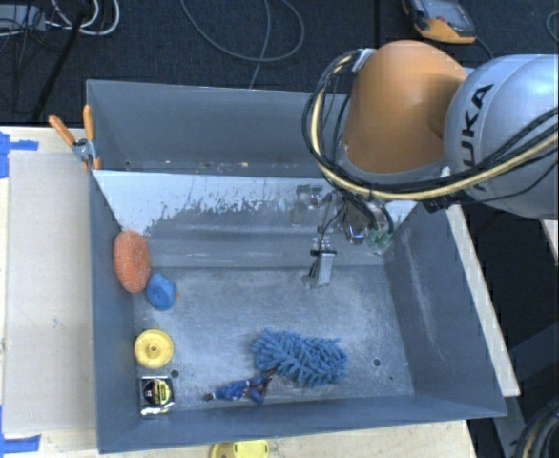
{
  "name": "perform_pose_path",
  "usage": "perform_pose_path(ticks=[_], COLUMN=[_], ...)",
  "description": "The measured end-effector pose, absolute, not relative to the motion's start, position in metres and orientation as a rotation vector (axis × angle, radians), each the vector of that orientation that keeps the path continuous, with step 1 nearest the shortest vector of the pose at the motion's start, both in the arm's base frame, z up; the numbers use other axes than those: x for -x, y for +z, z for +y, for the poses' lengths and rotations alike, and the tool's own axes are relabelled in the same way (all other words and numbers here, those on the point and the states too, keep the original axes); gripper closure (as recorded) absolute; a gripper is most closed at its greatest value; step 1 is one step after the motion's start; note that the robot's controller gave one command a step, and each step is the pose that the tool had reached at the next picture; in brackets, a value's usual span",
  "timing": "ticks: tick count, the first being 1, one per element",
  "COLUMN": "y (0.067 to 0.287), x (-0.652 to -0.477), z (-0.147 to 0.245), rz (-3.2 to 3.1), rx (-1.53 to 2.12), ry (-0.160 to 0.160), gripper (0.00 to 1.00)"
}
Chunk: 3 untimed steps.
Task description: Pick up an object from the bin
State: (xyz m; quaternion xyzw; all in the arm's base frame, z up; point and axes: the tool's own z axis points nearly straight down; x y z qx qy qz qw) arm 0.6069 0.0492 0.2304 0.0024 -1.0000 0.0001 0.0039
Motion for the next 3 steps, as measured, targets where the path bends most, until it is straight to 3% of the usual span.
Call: perform_pose_path(ticks=[1, 2, 3], y=[0.236, 0.186, 0.161], x=[-0.608, -0.582, -0.499], z=[0.049, 0.050, 0.042], rz=[-3.142, -3.140, -3.133], rx=[-0.005, -0.147, -0.182], ry=[-0.001, -0.001, -0.001], gripper=[0.00, 0.00, 0.00])
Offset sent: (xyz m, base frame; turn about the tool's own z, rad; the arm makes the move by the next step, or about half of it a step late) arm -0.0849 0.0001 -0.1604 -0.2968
